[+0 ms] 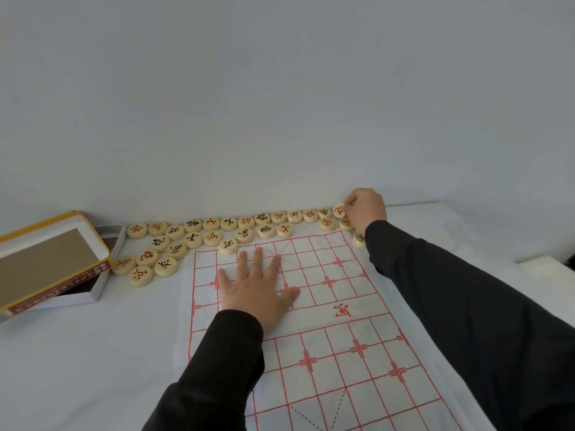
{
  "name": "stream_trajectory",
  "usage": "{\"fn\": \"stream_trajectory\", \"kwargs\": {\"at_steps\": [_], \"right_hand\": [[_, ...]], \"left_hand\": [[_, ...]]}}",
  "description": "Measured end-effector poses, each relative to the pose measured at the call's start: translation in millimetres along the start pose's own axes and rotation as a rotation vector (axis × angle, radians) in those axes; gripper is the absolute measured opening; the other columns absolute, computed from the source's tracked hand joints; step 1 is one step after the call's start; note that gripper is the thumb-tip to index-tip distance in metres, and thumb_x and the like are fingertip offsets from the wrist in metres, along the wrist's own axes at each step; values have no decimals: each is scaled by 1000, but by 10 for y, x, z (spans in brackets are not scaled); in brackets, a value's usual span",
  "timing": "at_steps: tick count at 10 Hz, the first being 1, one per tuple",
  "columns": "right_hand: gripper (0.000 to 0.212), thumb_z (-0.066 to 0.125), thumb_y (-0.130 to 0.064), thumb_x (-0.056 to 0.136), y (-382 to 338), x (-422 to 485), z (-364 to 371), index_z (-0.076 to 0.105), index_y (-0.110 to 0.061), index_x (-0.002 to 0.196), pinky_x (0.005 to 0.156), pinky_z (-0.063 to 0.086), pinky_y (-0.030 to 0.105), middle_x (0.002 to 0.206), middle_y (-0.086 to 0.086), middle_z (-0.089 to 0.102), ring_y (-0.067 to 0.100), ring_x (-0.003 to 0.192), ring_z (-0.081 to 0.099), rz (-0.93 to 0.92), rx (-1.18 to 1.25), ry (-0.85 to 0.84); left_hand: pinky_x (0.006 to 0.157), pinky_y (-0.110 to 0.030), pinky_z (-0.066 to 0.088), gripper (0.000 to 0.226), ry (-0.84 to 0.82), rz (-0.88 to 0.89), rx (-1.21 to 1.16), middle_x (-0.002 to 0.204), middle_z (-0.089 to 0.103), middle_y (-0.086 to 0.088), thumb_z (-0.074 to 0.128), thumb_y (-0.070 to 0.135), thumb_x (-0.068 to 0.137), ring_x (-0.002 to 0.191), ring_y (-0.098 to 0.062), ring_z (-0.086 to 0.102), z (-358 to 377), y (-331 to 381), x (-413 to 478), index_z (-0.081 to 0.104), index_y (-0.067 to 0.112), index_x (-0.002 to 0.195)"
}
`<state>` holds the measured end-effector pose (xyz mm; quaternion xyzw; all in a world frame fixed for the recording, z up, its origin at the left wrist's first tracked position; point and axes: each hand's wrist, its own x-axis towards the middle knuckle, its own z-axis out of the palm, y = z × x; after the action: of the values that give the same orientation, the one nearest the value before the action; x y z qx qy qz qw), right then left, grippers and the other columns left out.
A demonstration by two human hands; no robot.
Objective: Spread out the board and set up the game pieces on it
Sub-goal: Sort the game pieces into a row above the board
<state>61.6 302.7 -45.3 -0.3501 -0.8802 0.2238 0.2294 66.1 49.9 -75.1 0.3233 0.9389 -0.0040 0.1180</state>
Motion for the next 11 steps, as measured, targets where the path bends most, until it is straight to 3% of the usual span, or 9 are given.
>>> {"fn": "stream_trajectory", "kwargs": {"at_steps": [1, 3, 4, 6, 8, 9, 11], "right_hand": [[20, 51, -8, 90, 69, 14, -33, 66, -10, 103, 79, 49, 33, 106, 9, 64, 27, 95, 60, -26, -106, 20], [46, 57, 4, 83, 325, -19, -214, 56, -12, 126, 88, 45, 29, 123, 7, 59, 25, 109, 57, -5, 5, -29], [41, 52, -3, 88, 395, -13, -229, 58, -13, 127, 90, 44, 30, 127, 8, 56, 27, 112, 56, -3, -26, -68], [23, 58, -30, 87, 288, 89, -149, 69, -18, 103, 85, 51, 35, 106, 5, 68, 25, 96, 62, -31, -232, -148], [22, 57, -30, 88, 170, 153, -89, 69, -12, 94, 80, 50, 34, 92, 7, 69, 26, 91, 62, -58, -388, -143], [31, 46, -32, 94, 169, 181, -104, 66, -9, 90, 80, 45, 35, 84, 7, 65, 27, 88, 61, -92, -442, -175], [36, 30, -26, 100, 253, 250, -203, 60, -7, 105, 86, 42, 37, 112, 13, 57, 30, 108, 49, -29, -476, -176]], "left_hand": [[112, -58, 0, 75, 1, 3, 3, 156, -17, -1, 18, 69, 87, 143, -28, -16, -5, 0, -1, -9, 33, 147], [112, -58, 1, 75, -1, -3, 2, 156, -16, -1, 18, 69, 87, 143, -28, -15, -7, 3, -6, -9, 33, 148], [112, -58, 1, 76, 4, -7, 4, 156, -16, 0, 18, 69, 87, 143, -28, -15, -8, 11, -7, -9, 33, 148], [112, -58, 1, 76, 14, -7, 7, 156, -16, 0, 17, 70, 87, 143, -28, -15, 4, 10, 1, -9, 33, 148], [112, -58, 1, 76, 14, -1, 4, 156, -16, 0, 18, 70, 87, 143, -28, -15, 4, 7, 14, -9, 34, 147], [112, -58, 1, 76, 17, -2, 4, 156, -16, 0, 17, 70, 86, 143, -28, -15, 11, 4, 22, -10, 34, 147], [112, -58, 1, 76, 17, 1, 8, 156, -16, -1, 17, 70, 87, 143, -28, -15, 11, -1, 12, -10, 33, 148]]}}
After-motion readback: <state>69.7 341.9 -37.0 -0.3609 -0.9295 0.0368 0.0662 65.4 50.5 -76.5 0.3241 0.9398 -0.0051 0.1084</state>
